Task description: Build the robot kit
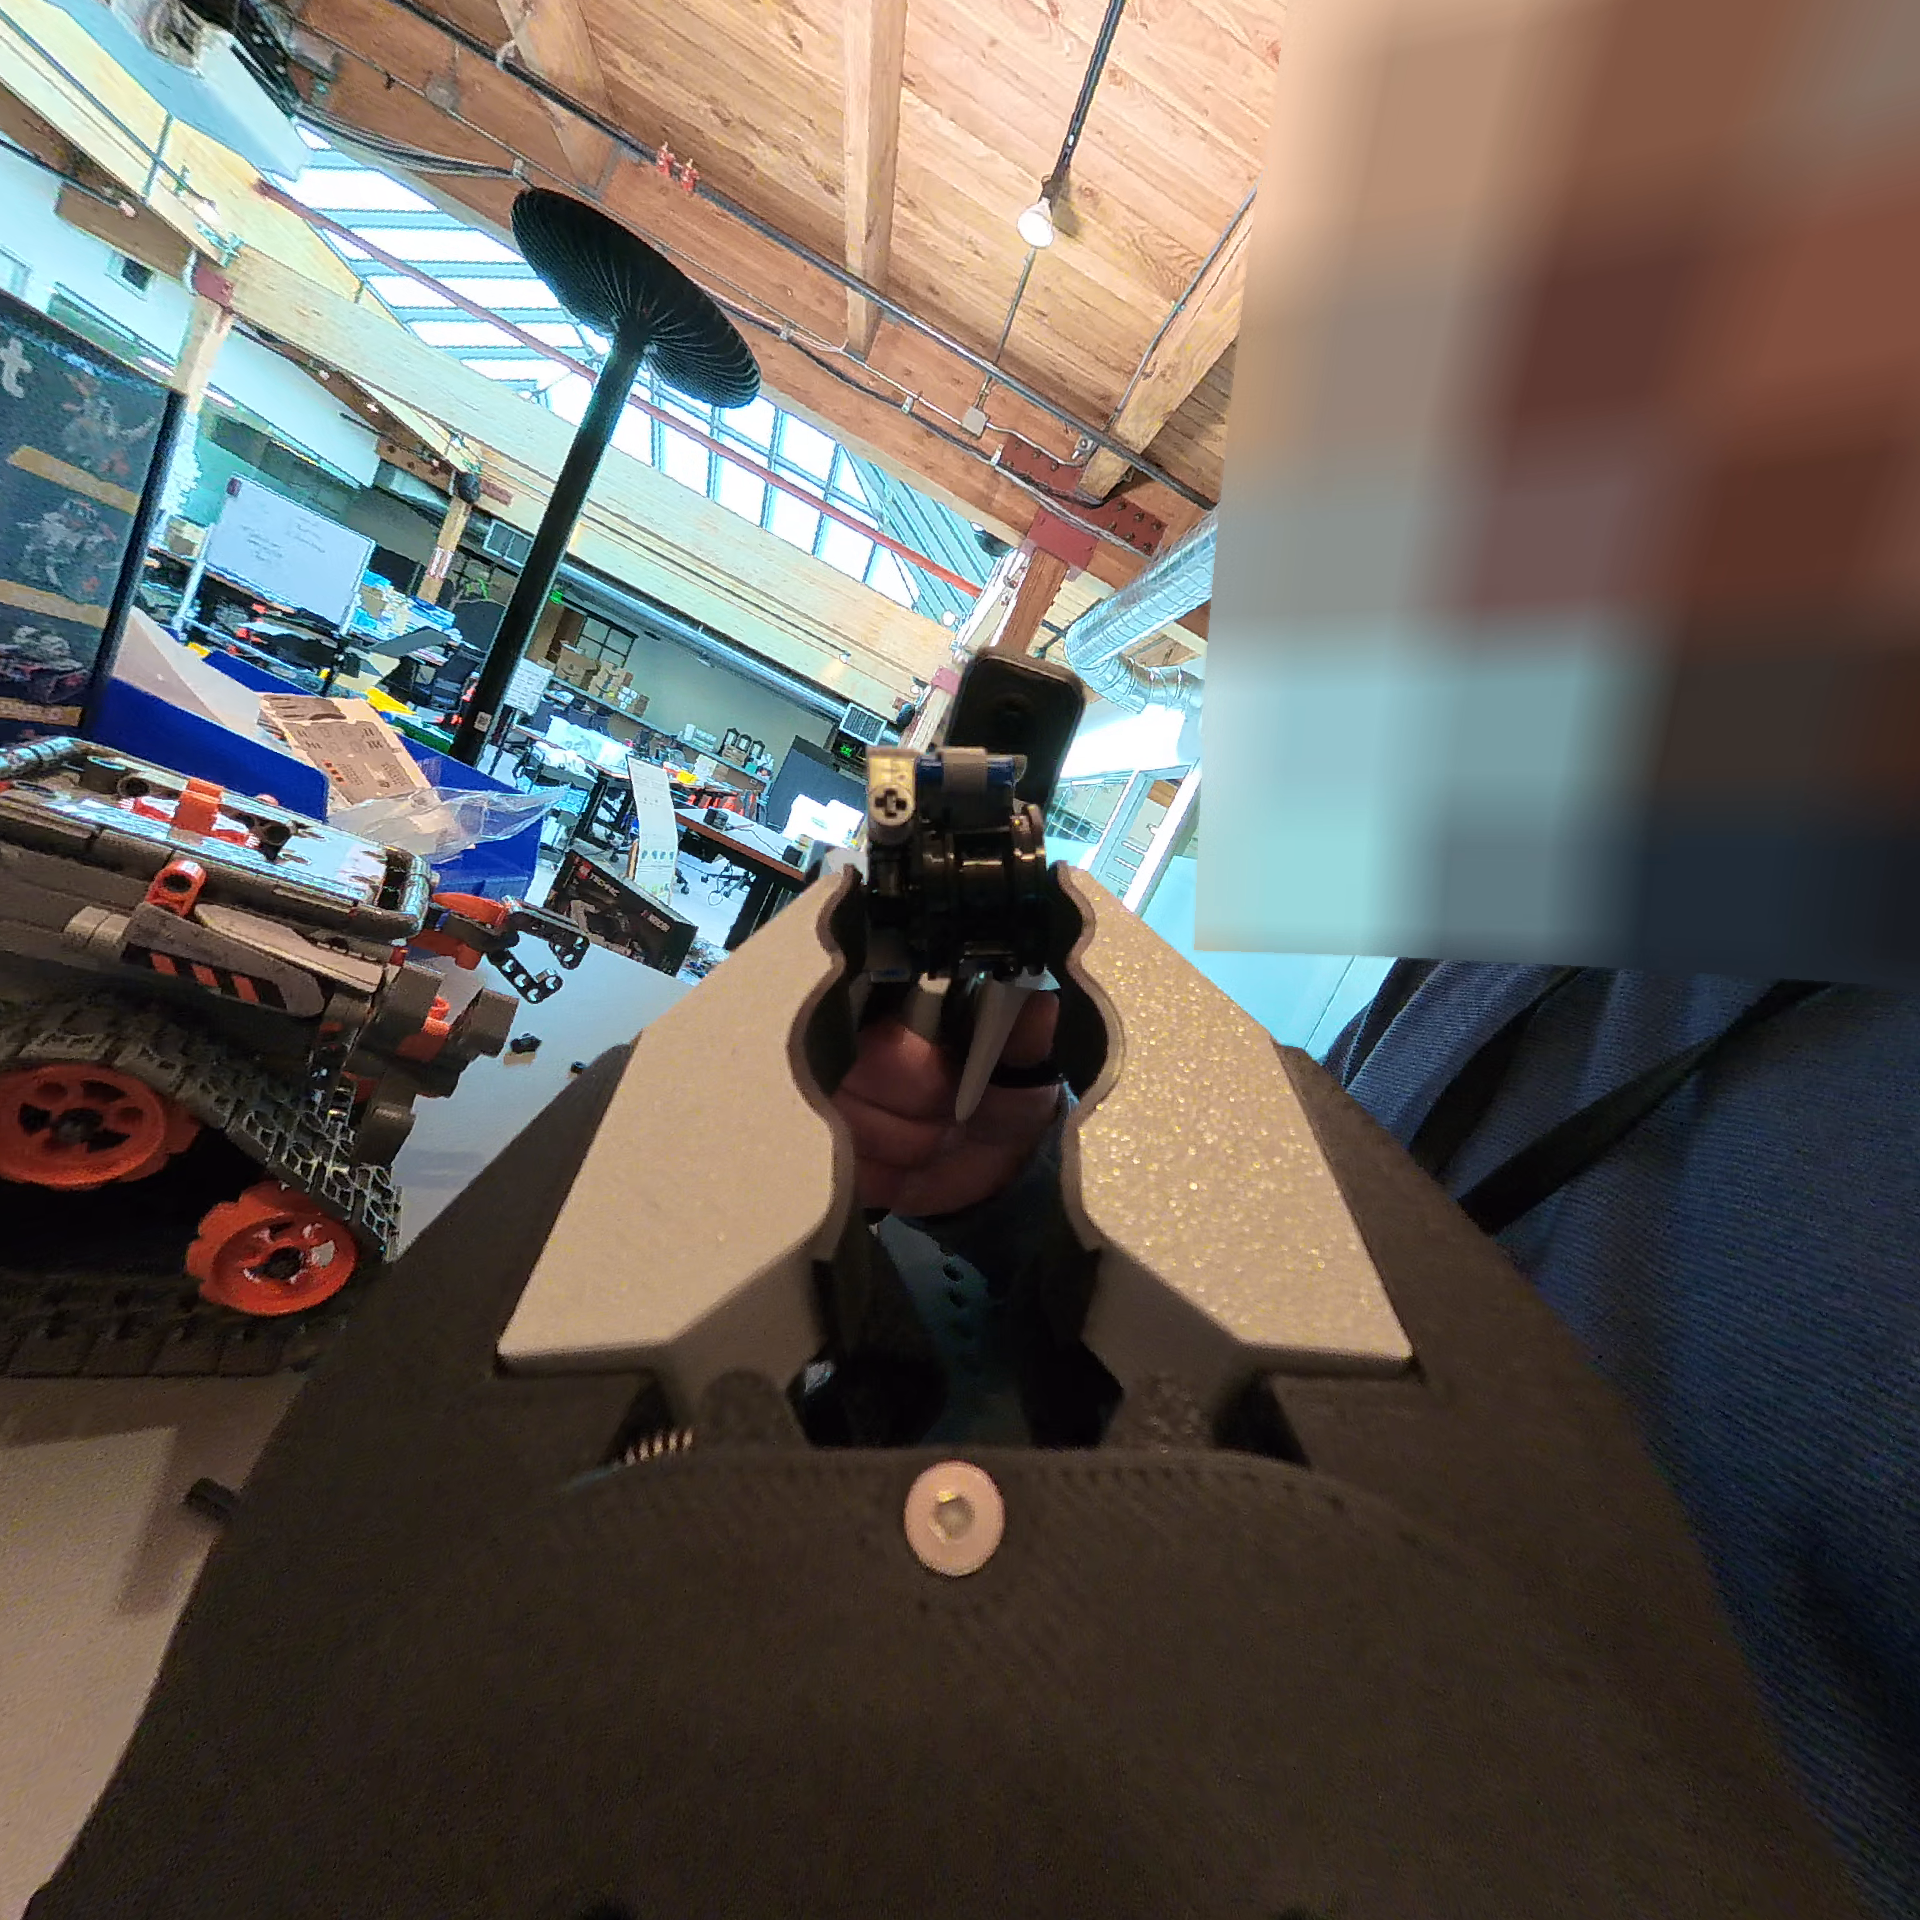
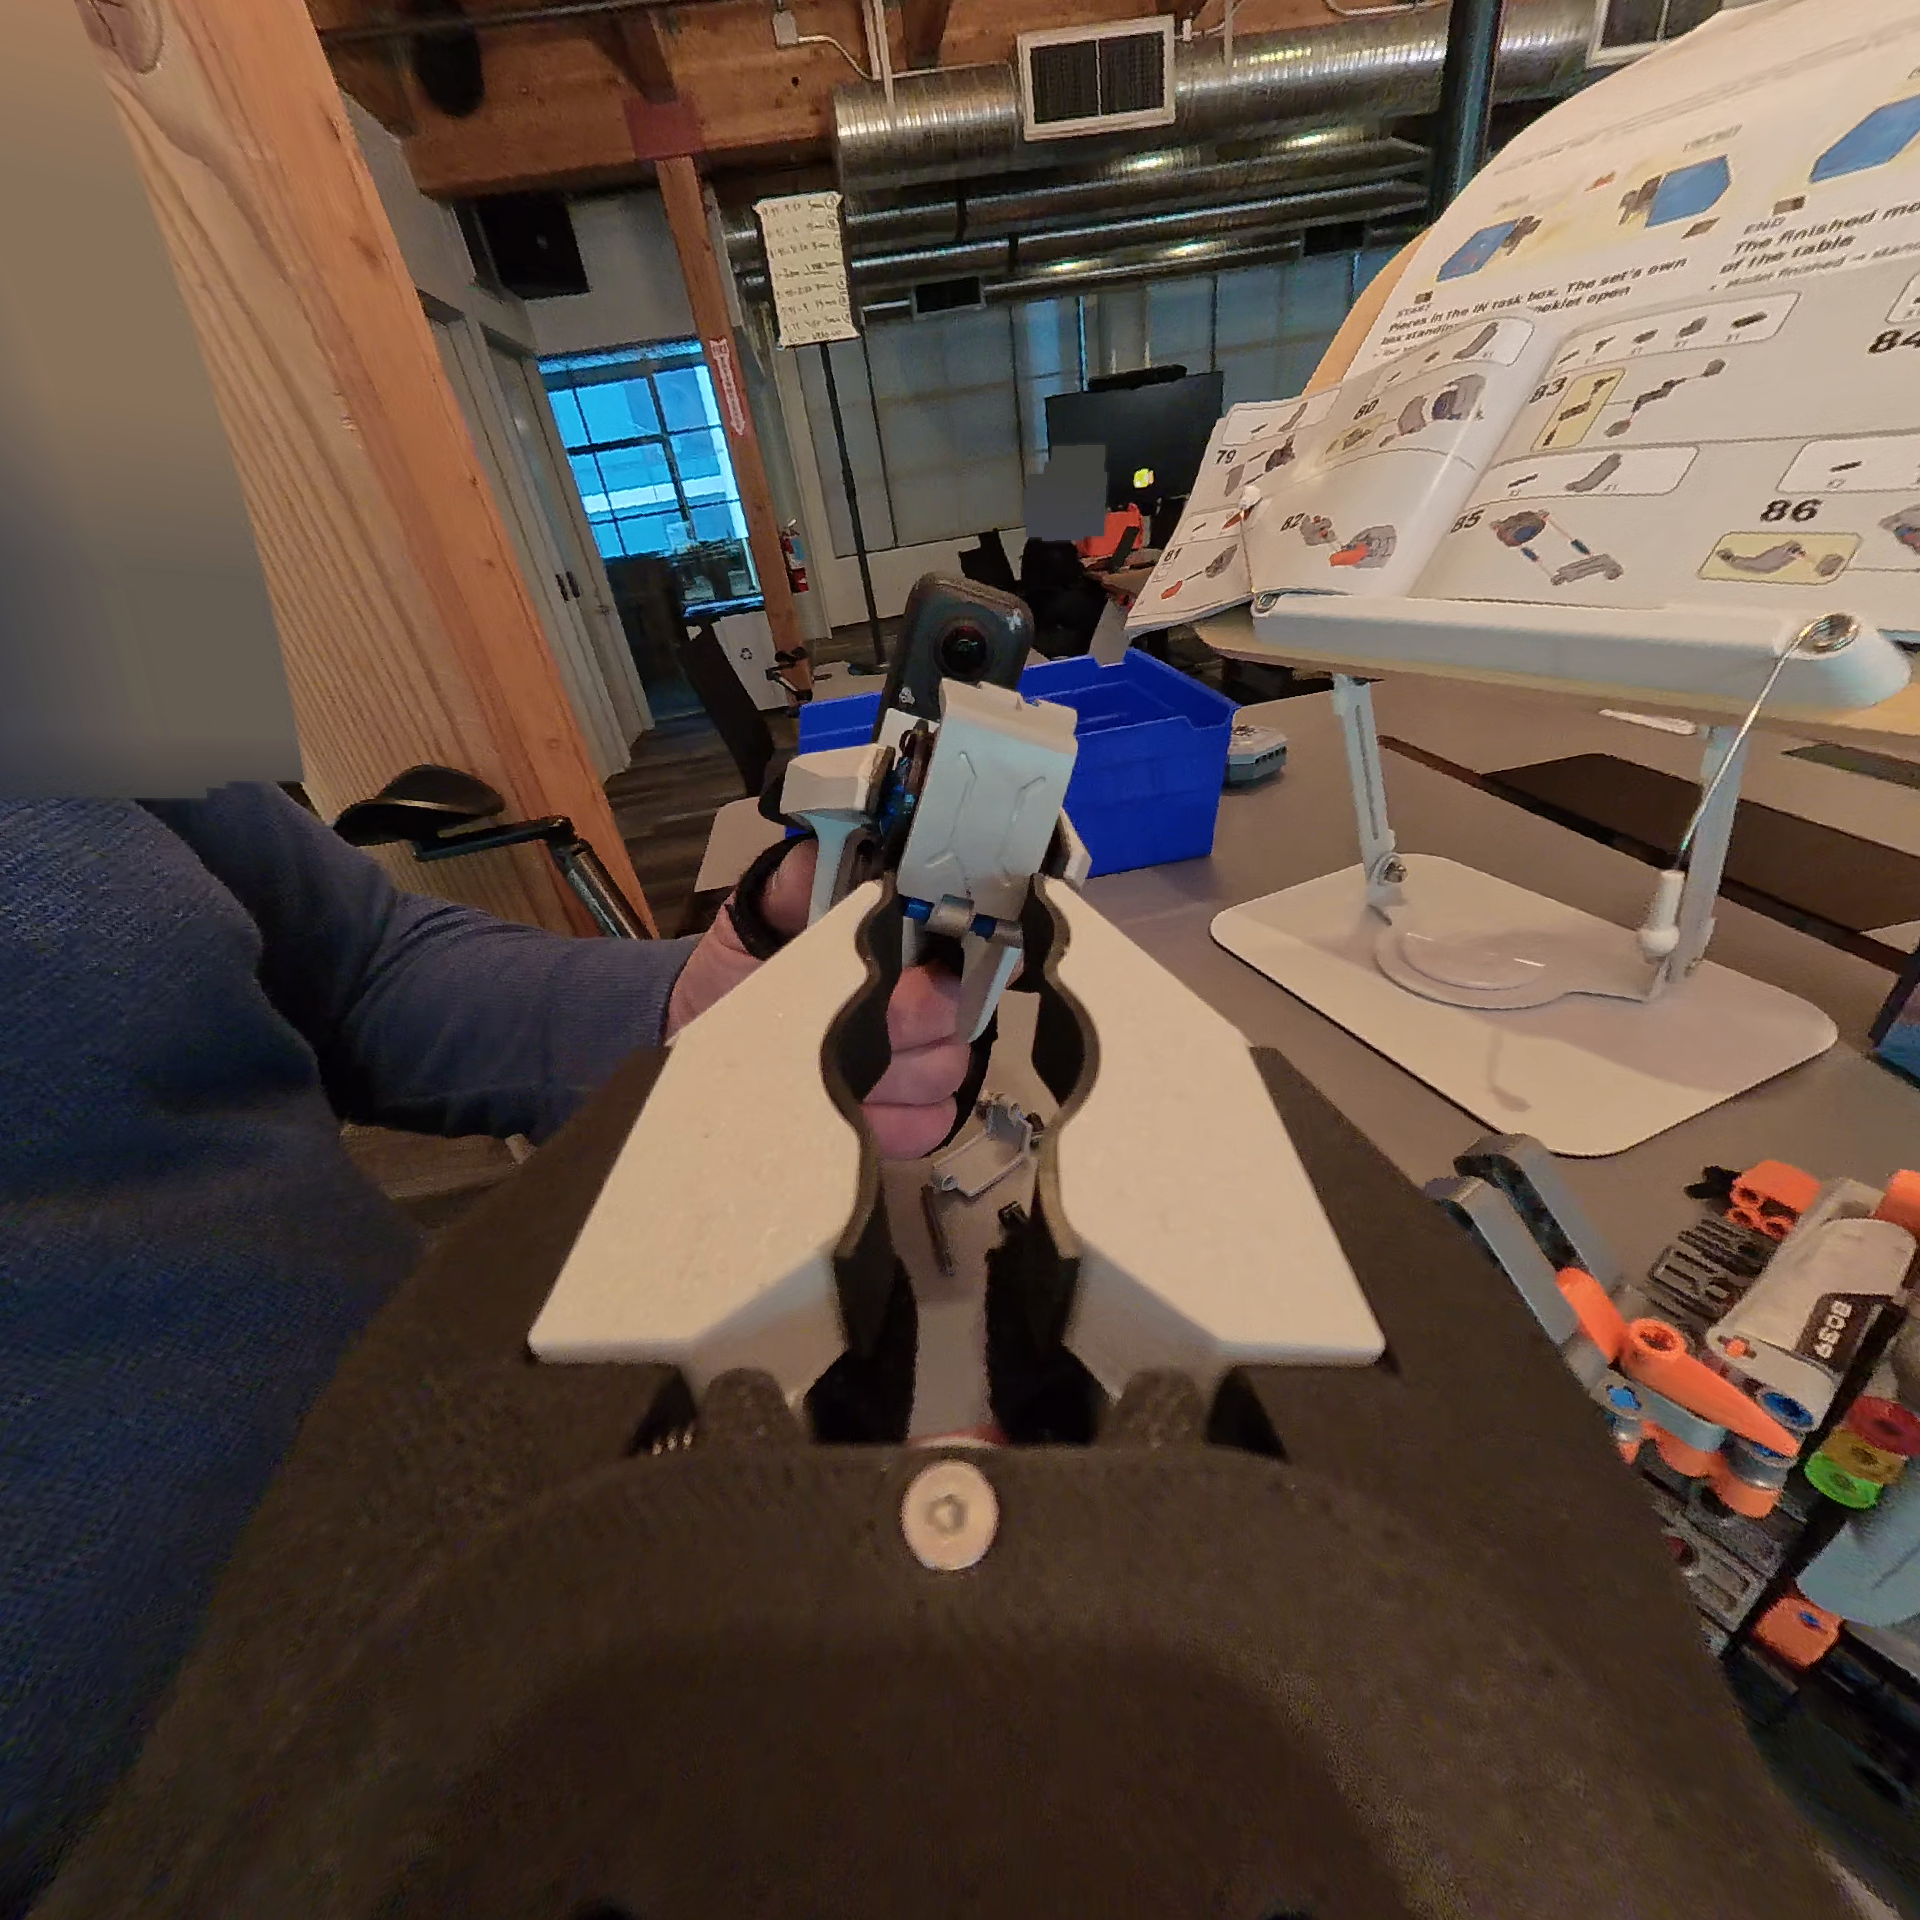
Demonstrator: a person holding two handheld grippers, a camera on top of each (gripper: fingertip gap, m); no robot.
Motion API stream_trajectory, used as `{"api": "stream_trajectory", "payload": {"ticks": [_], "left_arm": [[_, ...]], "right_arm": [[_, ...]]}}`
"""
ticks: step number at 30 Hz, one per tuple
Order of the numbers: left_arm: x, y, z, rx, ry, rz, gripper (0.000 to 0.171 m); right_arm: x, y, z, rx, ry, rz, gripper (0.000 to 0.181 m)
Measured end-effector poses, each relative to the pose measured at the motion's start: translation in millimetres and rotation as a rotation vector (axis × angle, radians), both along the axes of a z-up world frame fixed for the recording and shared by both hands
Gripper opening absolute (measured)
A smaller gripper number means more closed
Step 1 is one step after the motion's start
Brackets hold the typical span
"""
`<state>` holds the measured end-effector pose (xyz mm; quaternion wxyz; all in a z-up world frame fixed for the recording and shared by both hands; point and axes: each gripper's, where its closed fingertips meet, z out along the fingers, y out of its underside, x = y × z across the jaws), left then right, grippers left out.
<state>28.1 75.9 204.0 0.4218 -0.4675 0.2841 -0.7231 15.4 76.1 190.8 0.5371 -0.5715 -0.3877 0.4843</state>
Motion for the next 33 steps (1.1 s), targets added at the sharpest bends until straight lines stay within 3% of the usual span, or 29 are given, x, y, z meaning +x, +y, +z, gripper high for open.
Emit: {"api": "stream_trajectory", "payload": {"ticks": [10,15,23,29,33], "left_arm": [[-1,1,0,0.066,0.014,0.049,0.032],[-1,-1,0,0.050,0.014,-0.011,0.032],[0,-15,-18,0.298,0.286,-0.030,0.033],[2,-18,-37,0.575,0.562,0.034,0.034],[-1,-14,-47,0.725,0.728,0.112,0.049]], "right_arm": [[-2,0,1,0.044,-0.030,-0.060,0.020],[-2,-2,0,0.074,-0.019,-0.040,0.021],[0,-13,-11,0.117,-0.158,0.038,0.020],[5,-17,-30,0.535,-0.489,-0.080,0.021],[9,-18,-35,0.809,-0.685,-0.180,0.021]]}}
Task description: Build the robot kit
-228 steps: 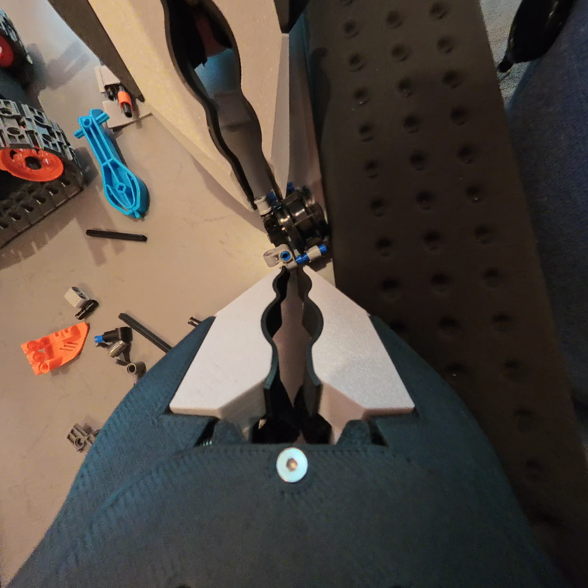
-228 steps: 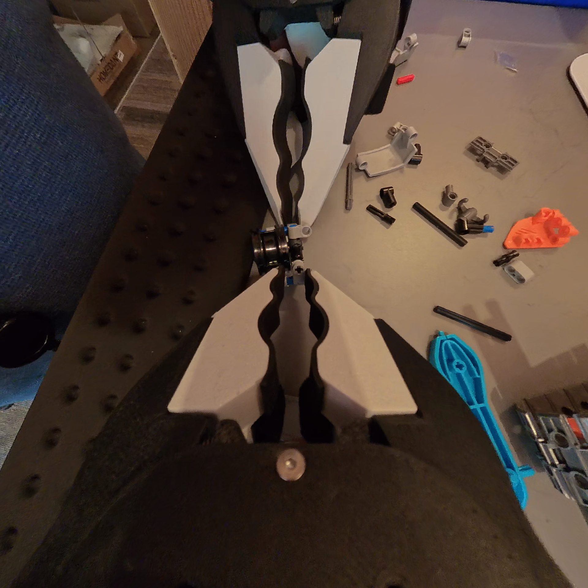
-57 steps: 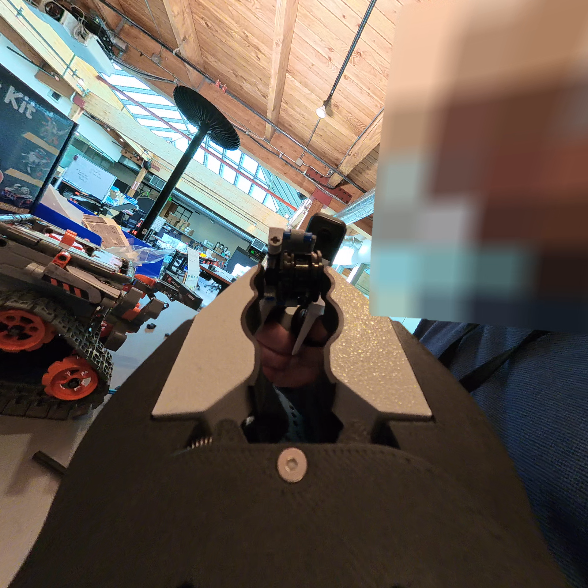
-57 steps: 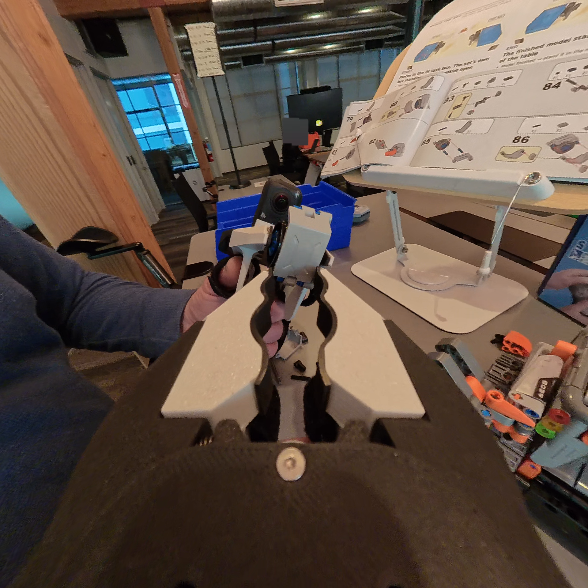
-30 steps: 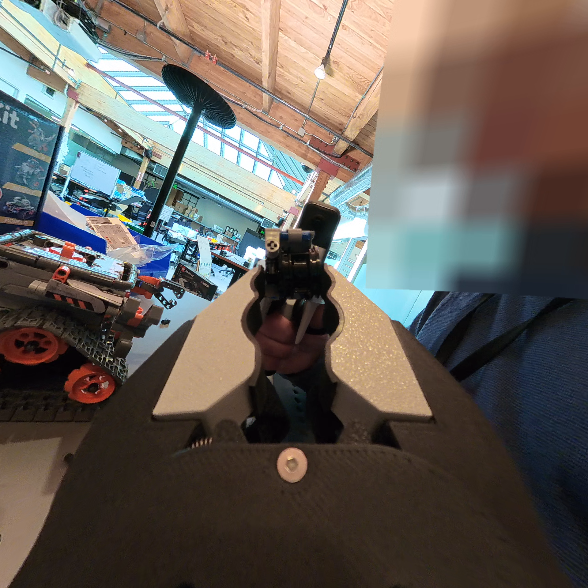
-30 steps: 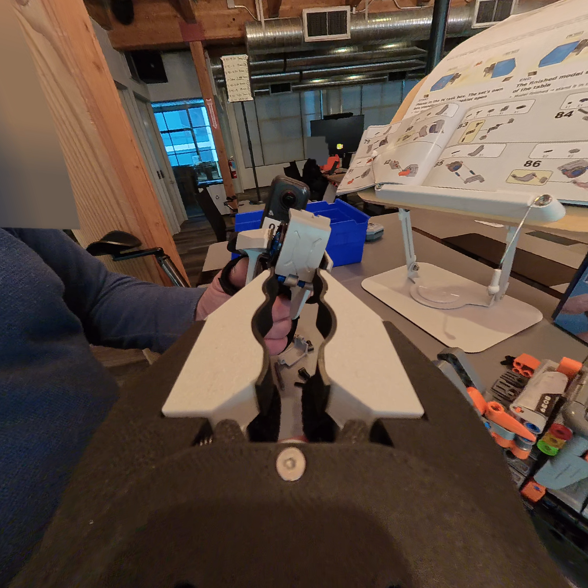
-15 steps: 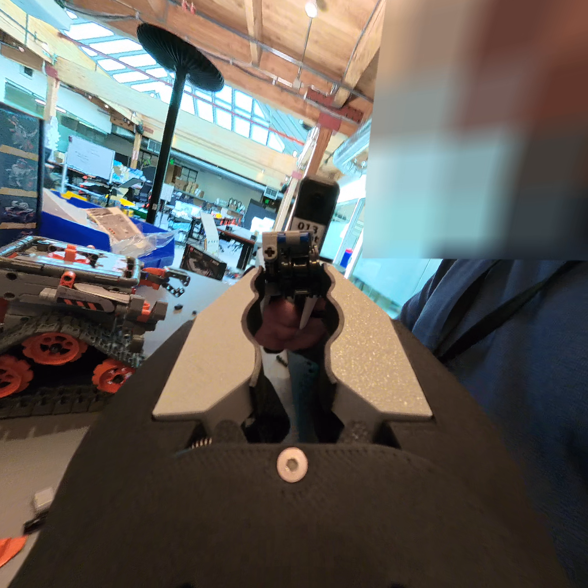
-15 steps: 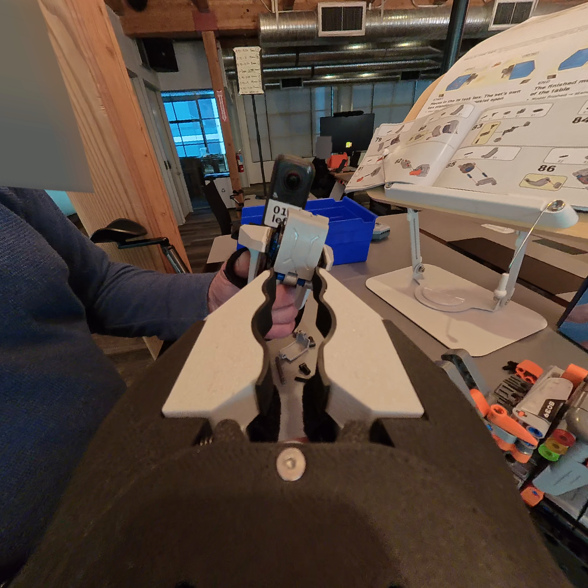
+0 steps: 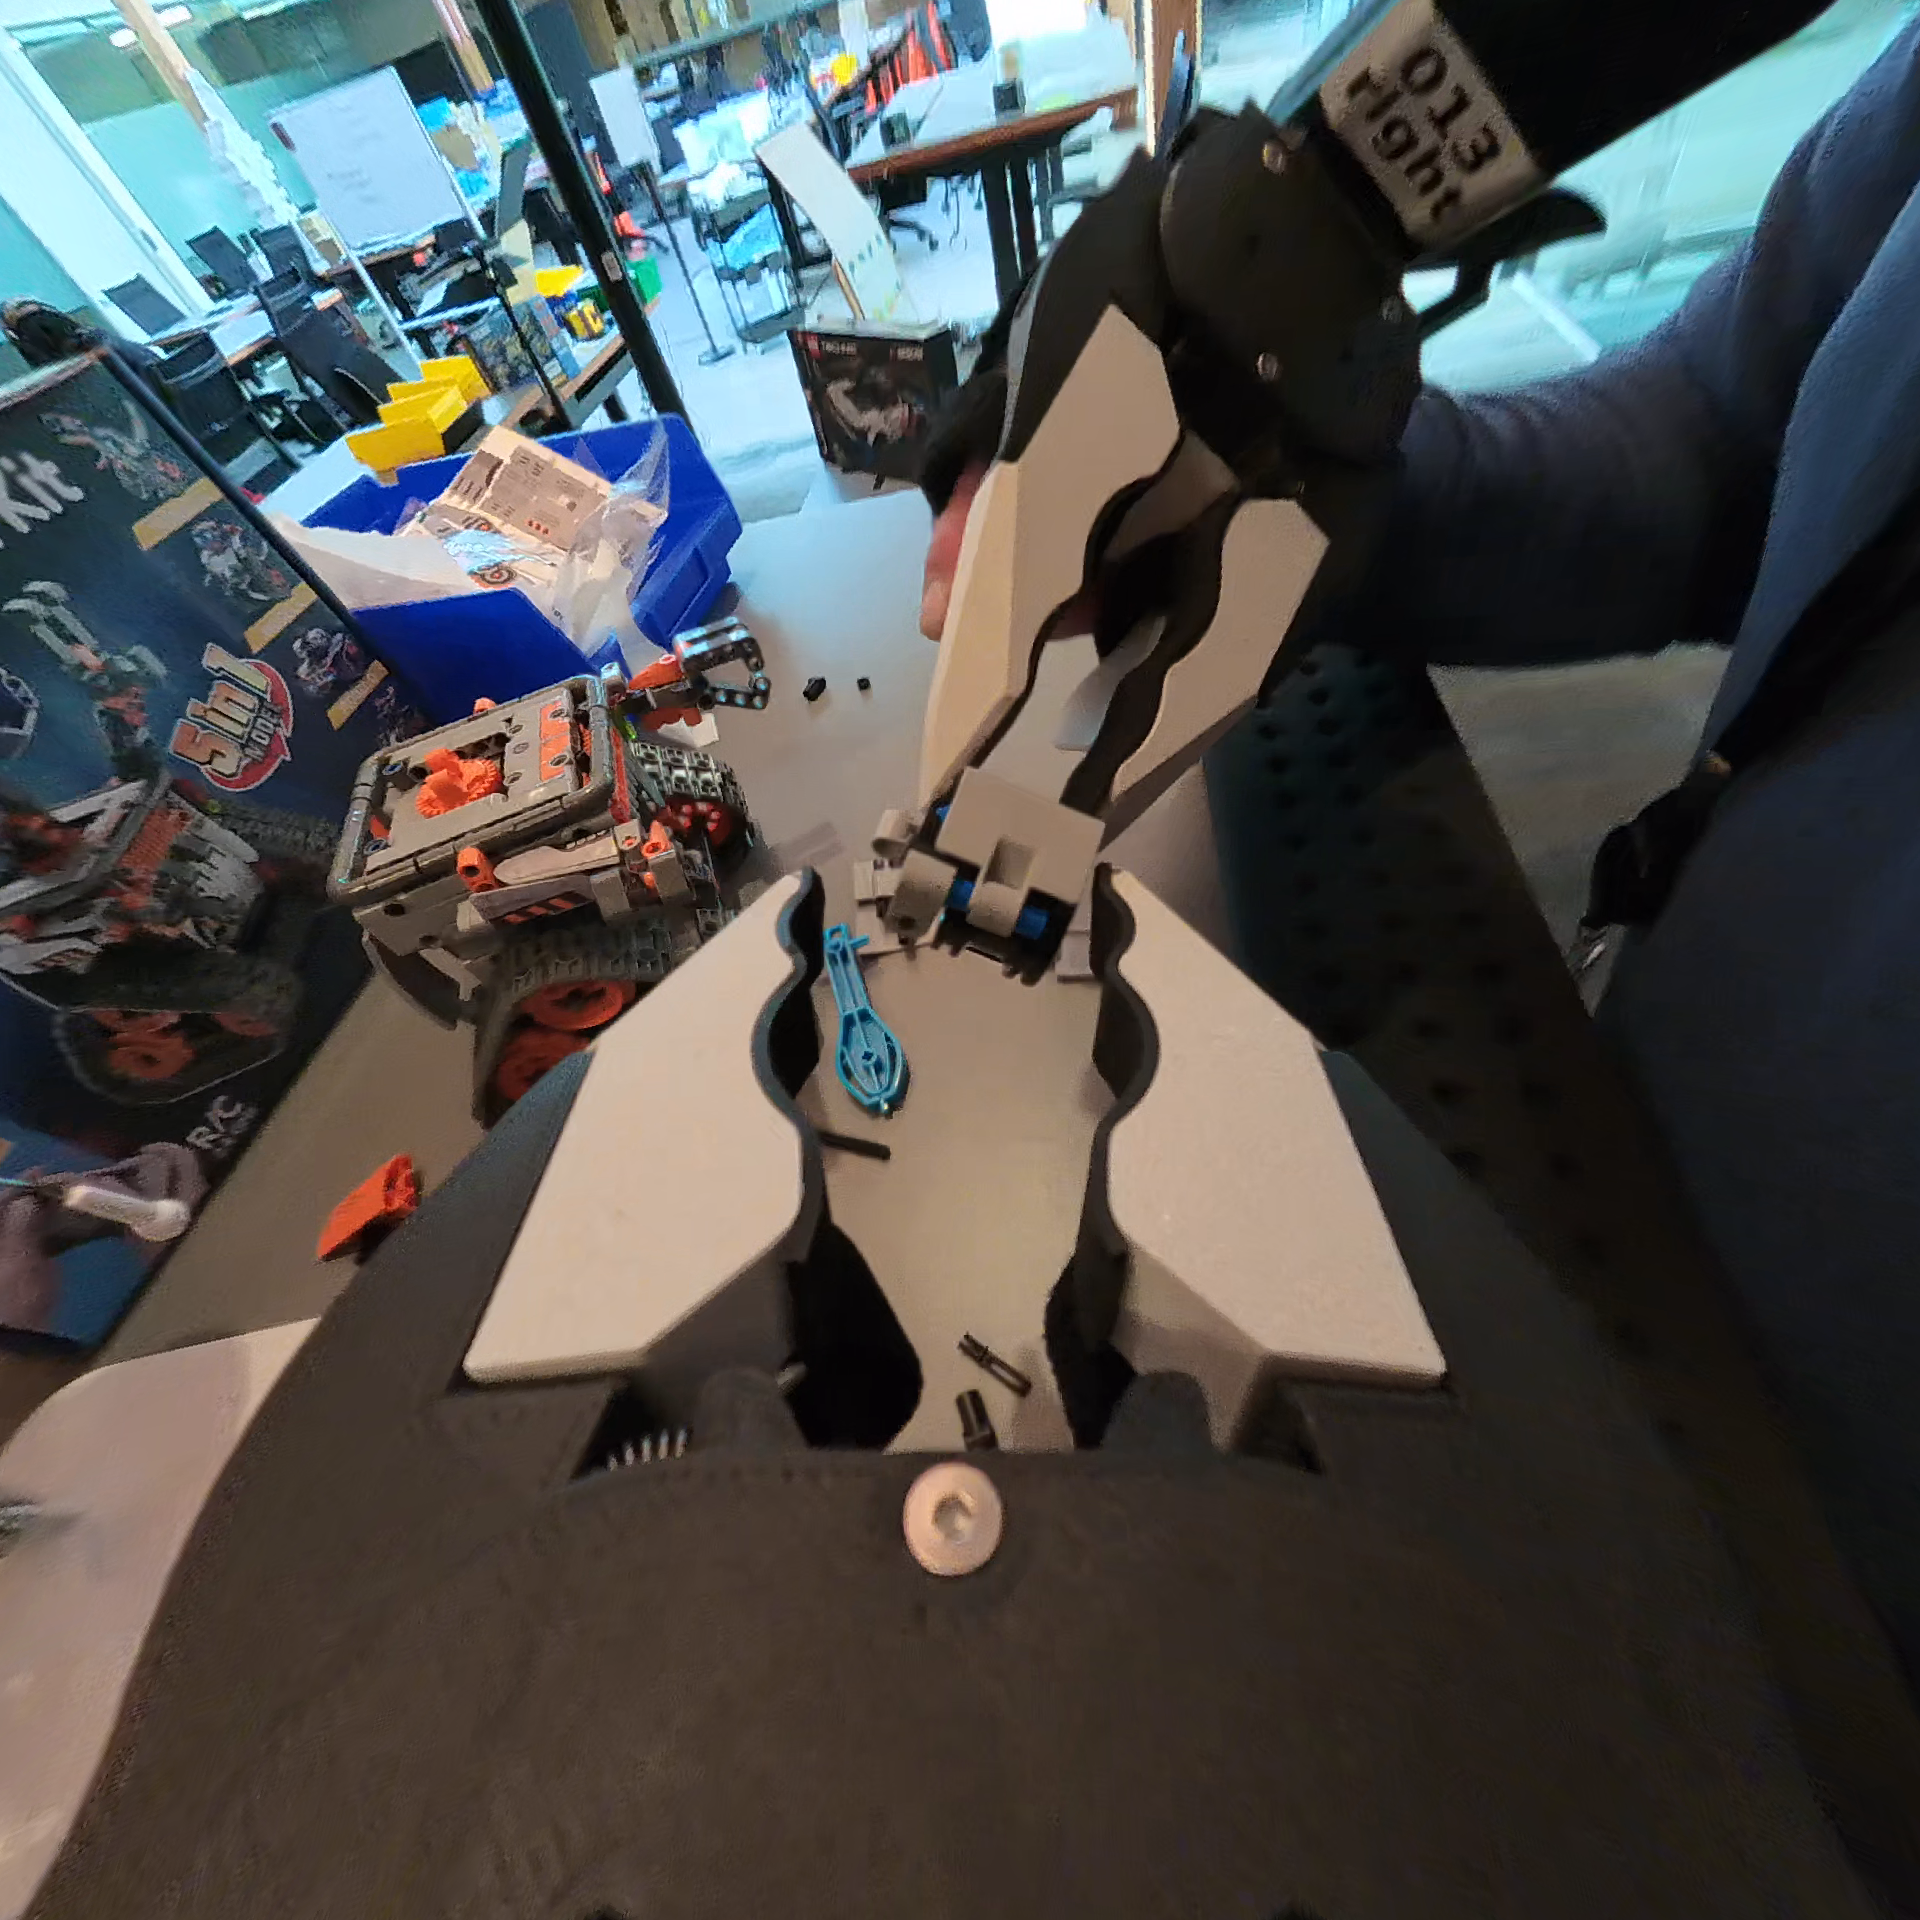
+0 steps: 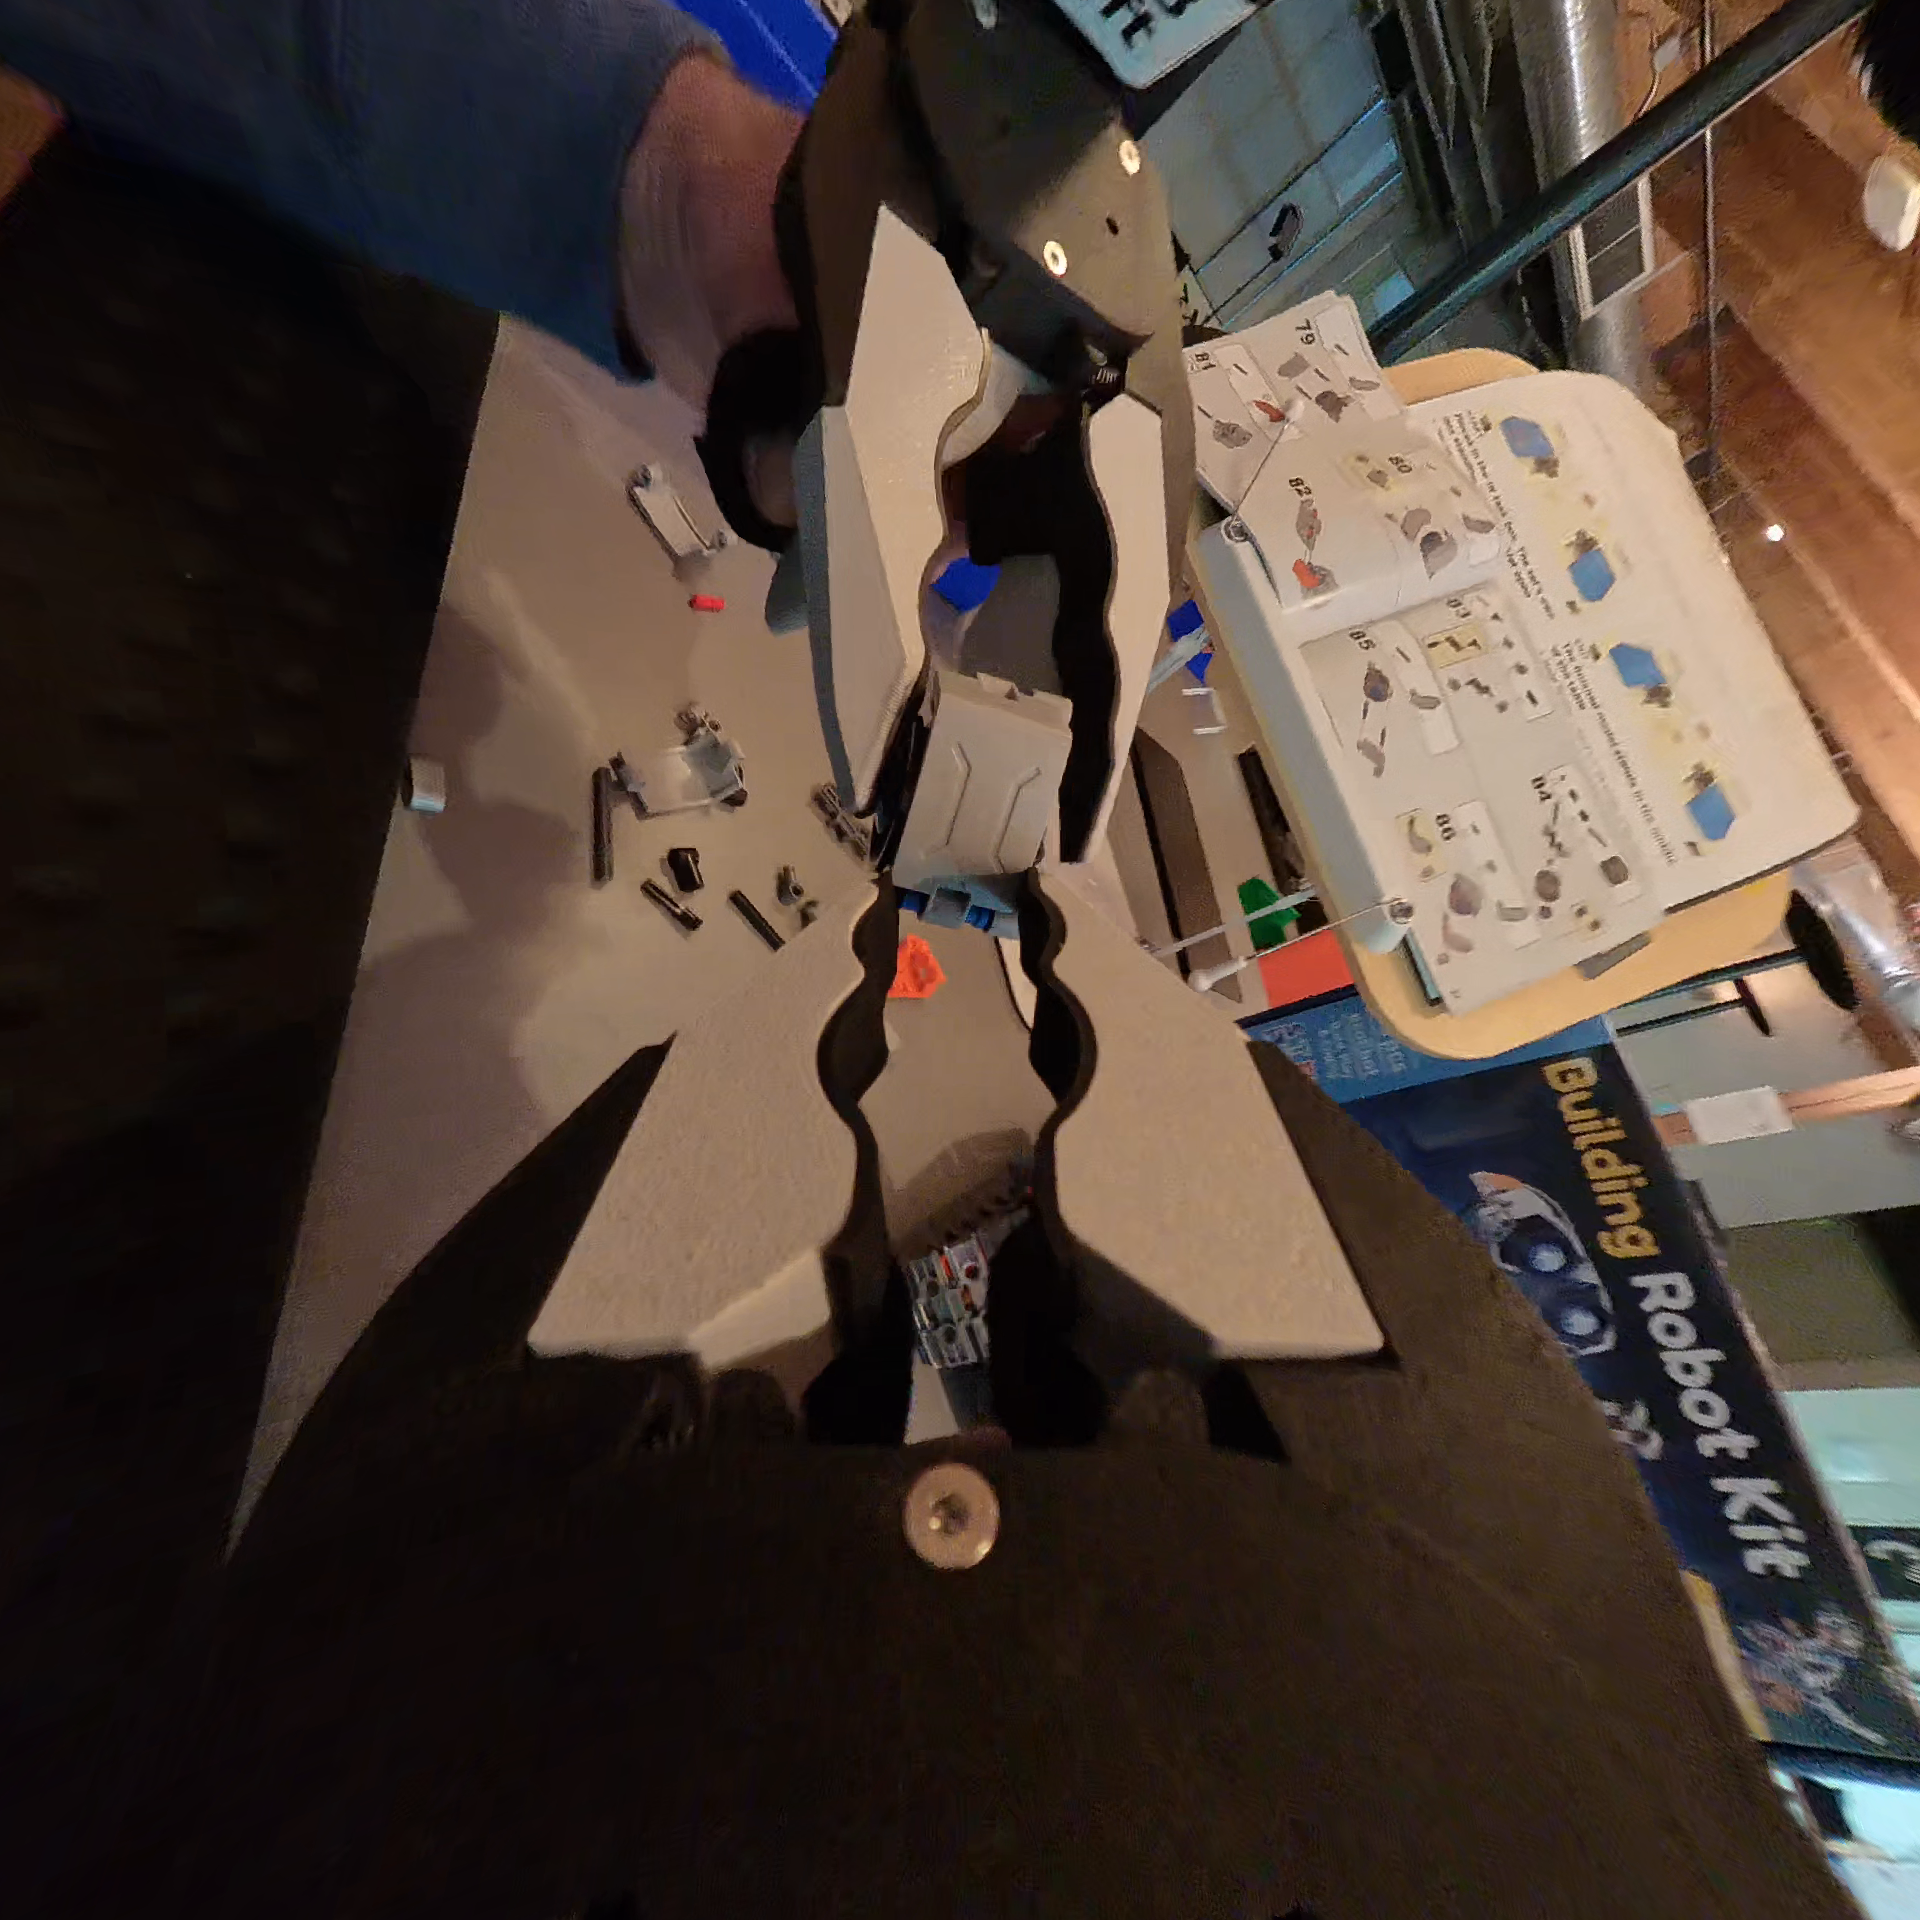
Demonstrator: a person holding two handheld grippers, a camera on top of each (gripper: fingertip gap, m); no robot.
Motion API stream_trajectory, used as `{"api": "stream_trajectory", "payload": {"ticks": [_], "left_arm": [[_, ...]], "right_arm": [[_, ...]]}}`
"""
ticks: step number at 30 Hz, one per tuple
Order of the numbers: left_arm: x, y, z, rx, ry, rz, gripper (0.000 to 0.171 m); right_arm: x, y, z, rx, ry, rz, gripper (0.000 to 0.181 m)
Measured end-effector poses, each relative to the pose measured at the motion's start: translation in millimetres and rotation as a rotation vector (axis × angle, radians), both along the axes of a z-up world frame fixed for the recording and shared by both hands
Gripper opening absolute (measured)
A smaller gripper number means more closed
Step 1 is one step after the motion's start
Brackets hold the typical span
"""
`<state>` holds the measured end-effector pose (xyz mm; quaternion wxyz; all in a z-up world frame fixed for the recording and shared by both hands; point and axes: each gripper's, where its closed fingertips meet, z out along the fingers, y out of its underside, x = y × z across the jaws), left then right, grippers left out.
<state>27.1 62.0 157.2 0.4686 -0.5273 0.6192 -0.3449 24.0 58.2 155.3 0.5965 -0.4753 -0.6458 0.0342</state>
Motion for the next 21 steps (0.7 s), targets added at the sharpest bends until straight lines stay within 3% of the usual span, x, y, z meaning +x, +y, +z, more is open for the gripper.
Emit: {"api": "stream_trajectory", "payload": {"ticks": [6,13,18,21], "left_arm": [[1,4,-12,0.306,0.195,0.103,0.036],[1,6,-6,0.460,0.218,0.170,0.035],[2,8,-1,0.571,0.238,0.219,0.046],[4,4,-1,0.587,0.251,0.205,0.040]], "right_arm": [[5,0,-1,0.121,-0.083,-0.049,0.021],[7,0,4,0.248,-0.110,-0.085,0.021],[9,-1,2,0.260,-0.110,-0.089,0.021],[10,-2,2,0.257,-0.107,-0.088,0.021]]}}
